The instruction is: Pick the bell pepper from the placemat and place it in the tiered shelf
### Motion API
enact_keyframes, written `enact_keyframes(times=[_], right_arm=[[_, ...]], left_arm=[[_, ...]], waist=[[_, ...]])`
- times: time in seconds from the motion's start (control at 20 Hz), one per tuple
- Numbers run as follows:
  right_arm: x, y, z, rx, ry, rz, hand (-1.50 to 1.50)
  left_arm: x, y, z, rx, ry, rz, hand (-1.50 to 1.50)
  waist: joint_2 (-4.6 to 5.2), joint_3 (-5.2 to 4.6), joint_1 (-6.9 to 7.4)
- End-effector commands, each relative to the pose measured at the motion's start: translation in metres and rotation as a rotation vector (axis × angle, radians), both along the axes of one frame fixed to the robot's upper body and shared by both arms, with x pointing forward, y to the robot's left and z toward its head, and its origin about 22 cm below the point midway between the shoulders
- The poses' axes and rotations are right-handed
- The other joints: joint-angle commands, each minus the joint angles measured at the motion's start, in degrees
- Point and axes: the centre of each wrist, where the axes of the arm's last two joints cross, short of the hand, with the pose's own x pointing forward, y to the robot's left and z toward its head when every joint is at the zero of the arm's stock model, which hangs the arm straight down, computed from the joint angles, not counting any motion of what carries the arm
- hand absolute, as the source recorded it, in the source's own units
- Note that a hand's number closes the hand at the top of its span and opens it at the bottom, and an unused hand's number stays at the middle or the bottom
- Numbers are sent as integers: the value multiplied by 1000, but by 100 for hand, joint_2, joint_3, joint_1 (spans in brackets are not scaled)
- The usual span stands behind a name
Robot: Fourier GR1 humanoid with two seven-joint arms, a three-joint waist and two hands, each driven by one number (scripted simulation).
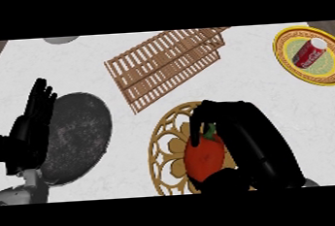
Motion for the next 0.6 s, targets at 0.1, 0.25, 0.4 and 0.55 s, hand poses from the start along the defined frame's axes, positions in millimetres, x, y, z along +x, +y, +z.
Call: enact_keyframes(times=[0.1,0.25,0.4,0.55], right_arm=[[17,2,69,23,-79,-125,150],[23,-1,65,21,-59,-131,150],[38,-12,63,65,-89,-165,150],[62,-3,70,78,-89,-189,150]], left_arm=[[4,-3,-3,-8,-11,-6,0],[4,-22,-2,-12,5,-11,0],[5,14,13,0,9,-11,0],[-8,-9,-10,0,-10,1,0]], waist=[[25,1,56],[25,6,34],[26,7,44],[28,6,59]])
